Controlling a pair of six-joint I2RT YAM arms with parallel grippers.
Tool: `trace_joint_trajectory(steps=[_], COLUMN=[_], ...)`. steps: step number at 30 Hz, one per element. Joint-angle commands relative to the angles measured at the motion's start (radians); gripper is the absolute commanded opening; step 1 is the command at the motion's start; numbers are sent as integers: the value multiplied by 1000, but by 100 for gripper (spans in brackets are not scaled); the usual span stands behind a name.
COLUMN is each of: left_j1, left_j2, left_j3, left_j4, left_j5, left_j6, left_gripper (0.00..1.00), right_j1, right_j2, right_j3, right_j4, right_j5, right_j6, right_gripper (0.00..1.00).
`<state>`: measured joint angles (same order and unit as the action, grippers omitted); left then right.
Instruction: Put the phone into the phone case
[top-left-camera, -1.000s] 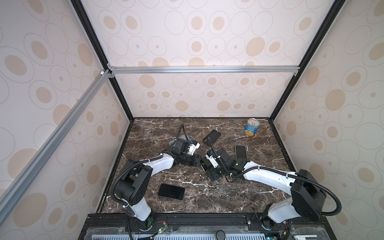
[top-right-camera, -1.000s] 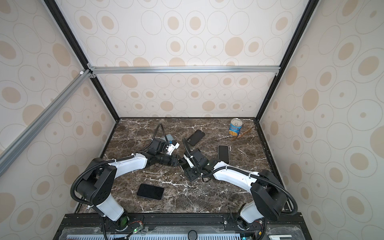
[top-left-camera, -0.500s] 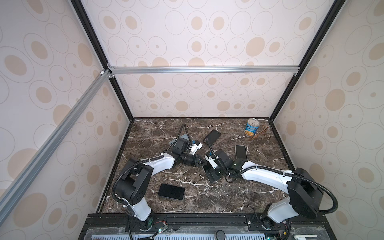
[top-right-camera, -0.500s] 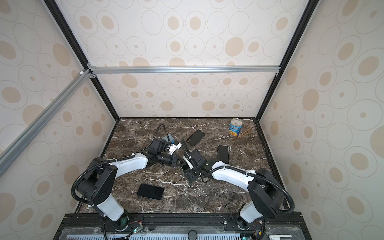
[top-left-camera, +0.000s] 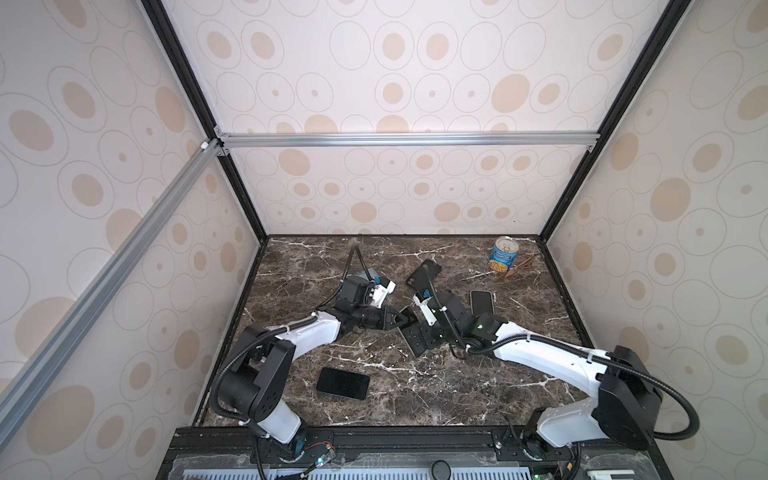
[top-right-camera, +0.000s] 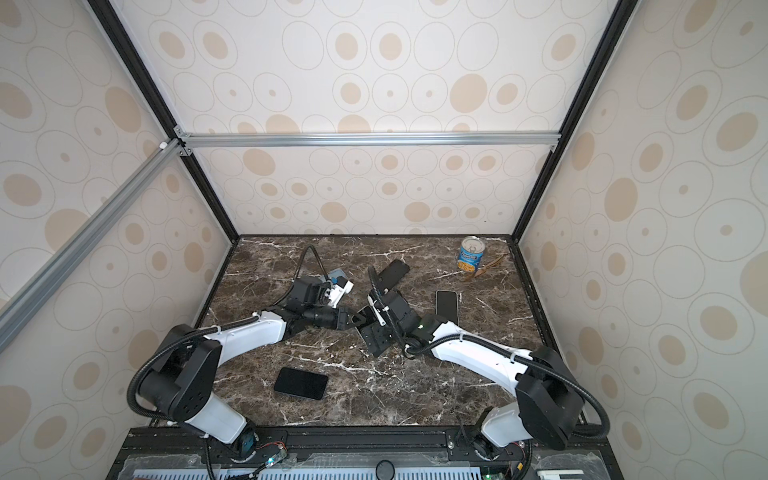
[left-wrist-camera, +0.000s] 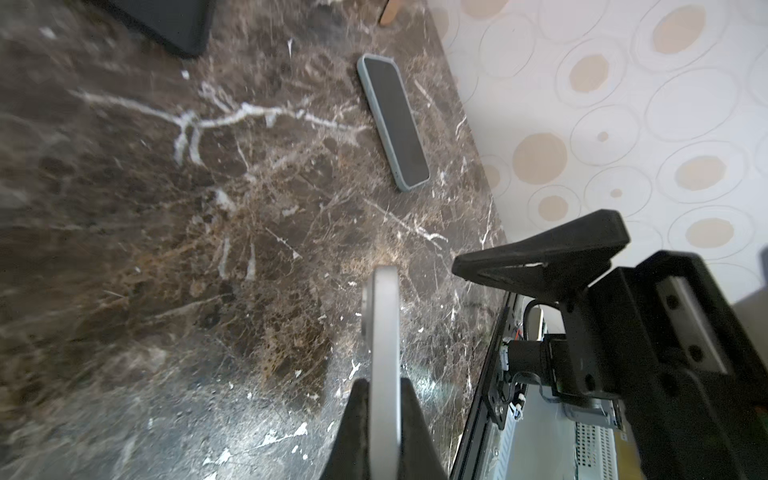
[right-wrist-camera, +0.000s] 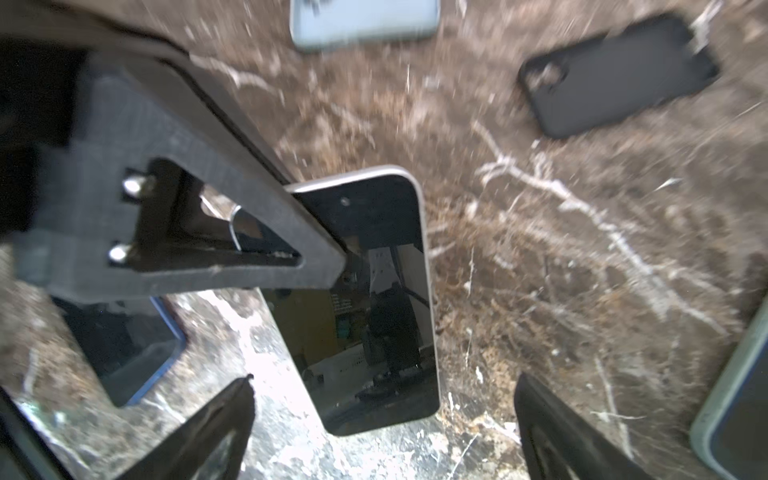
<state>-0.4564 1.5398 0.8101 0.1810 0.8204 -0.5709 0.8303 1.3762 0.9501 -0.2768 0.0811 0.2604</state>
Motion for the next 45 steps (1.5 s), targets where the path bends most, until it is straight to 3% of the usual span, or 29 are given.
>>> trace_joint_trajectory(steps=[1,5,9,12,23,29,32,42,45], left_j1=[38,76,109,126,145,144,145,151,160], left_j2=[-118,-218,-300,-330,-316,-287,-291,-303,-304], left_j3=[-37,-115,-226,-297,-370,-367,-370,-382,-386], left_j4=[243,445,802,1058,1526,1595,1601,1612,1611], left_j5=[-8,-12,14,11,22,33,31,17,5], left_j6=[-79,-160,-320,-439,-643,-688,-684,-679,-681], left_gripper=[0,0,0,0,0,0,0,0,0], right_j1=[6,2,-13,-33,-131,-130,-131,-130,-130], right_j2=[-82,-173,-233,-253,-209,-150,-128,-79,-77], right_j3=[-4,-71,-133,-172,-207,-125,-105,-88,-73], right_j4=[90,257,438,549,787,843,883,1031,1020], right_j5=[10,-46,-142,-196,-441,-645,-684,-759,-778], right_j6=[23,36,60,83,186,216,245,326,329], right_gripper=[99,99,99,83,56,38,26,10,0])
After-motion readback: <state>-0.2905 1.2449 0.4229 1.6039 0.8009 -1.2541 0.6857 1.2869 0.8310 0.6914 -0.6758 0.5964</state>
